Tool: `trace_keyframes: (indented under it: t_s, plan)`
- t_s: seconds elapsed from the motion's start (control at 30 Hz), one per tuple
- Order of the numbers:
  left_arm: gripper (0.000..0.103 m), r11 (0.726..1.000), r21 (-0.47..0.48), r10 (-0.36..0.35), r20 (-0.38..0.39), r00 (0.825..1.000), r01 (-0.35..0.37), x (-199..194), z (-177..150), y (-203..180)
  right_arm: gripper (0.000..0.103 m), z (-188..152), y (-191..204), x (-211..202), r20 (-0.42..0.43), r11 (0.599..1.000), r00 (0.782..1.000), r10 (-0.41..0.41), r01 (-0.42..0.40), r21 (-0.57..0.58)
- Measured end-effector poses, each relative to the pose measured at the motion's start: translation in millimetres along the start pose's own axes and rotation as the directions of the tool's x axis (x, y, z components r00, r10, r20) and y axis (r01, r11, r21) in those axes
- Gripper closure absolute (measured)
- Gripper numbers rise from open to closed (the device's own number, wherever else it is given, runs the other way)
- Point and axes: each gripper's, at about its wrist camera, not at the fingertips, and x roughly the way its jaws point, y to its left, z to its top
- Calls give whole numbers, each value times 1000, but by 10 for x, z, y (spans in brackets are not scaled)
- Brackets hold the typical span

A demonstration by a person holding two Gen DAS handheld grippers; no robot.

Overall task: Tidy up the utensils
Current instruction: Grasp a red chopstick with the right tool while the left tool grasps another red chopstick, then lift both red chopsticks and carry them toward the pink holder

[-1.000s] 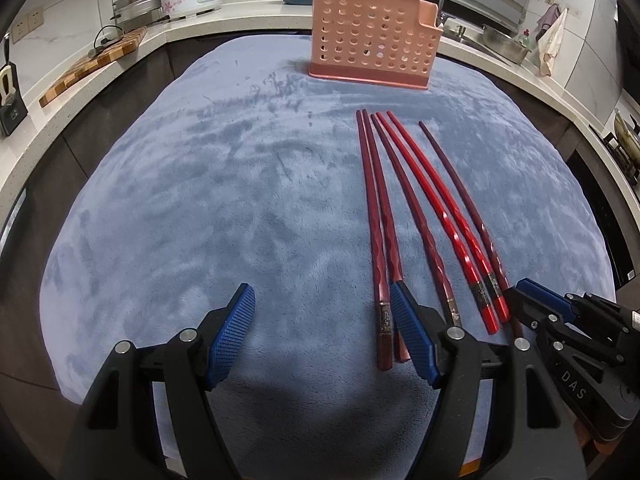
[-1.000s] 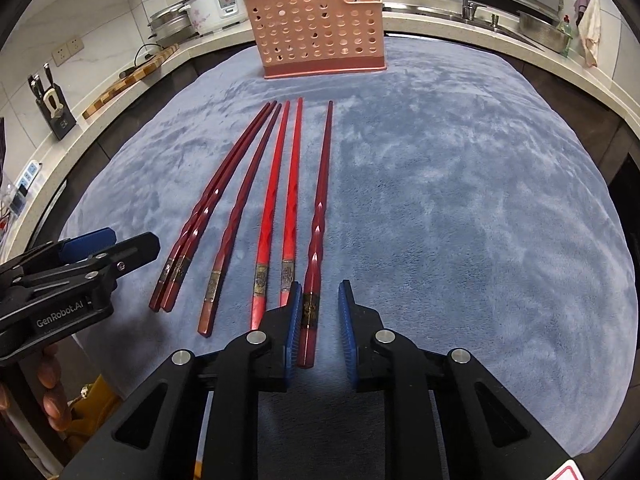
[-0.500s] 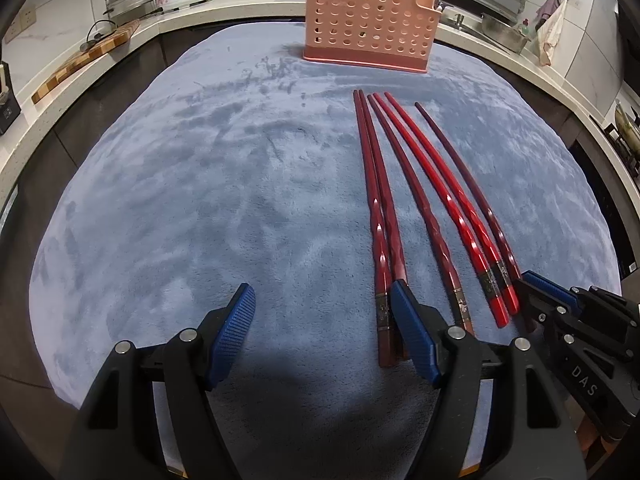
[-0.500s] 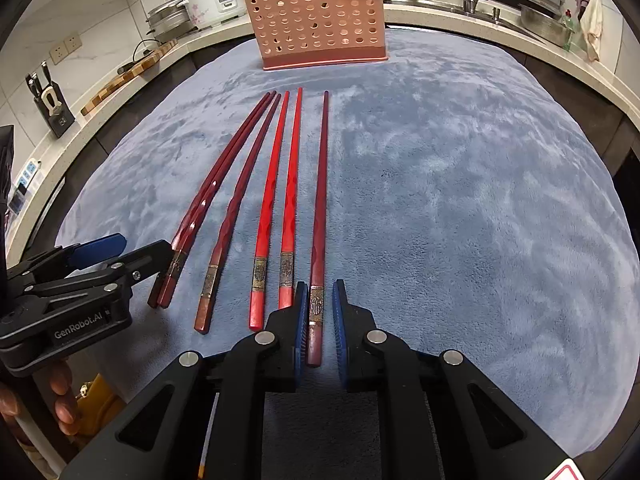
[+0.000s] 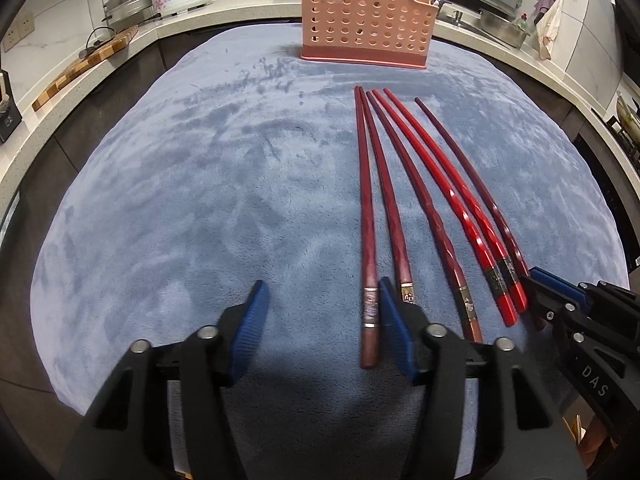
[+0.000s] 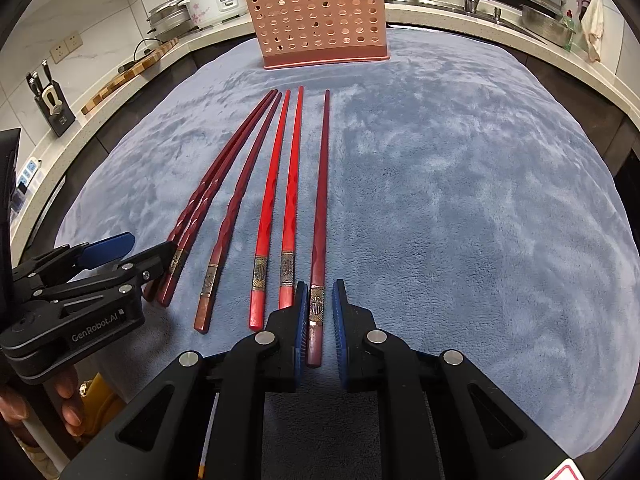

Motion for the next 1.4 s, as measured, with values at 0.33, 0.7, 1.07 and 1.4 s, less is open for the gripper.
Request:
trace_keyframes:
  t_s: [0.33, 0.7, 1.07, 1.4]
  plan:
    - [93, 999, -24, -29, 3, 1000, 29, -84, 47, 100, 96, 13, -58, -51, 20, 1000, 1000, 1, -2, 17]
    - [95, 999, -34, -30, 106, 994, 34, -521, 289, 139, 96, 259, -212, -431, 127, 999, 992, 0, -7, 53]
    - [96, 997, -42, -51, 224, 973, 62, -939, 720, 218, 96, 789, -414, -973, 283, 994, 959, 6, -37, 105]
    - [96, 997, -57, -33, 335, 942, 55, -1167, 1209, 319, 96, 1250, -557, -1265, 401, 991, 916, 5, -57, 119]
